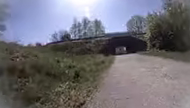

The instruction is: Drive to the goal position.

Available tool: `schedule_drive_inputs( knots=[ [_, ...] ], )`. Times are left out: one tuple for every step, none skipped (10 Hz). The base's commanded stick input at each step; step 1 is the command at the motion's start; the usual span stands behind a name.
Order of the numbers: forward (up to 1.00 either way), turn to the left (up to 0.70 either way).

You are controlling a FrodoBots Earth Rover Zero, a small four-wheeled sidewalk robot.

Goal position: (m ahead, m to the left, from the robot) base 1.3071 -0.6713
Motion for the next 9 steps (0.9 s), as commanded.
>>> schedule_drive_inputs(
  knots=[
    [0.0, 0.45],
    [0.0, 0.45],
    [0.0, 0.45],
    [0.0, 0.45],
    [0.0, 0.45],
    [0.0, 0.18],
    [0.0, 0.0],
    [0.0, 0.0],
    [0.0, 0.0]
  ],
)
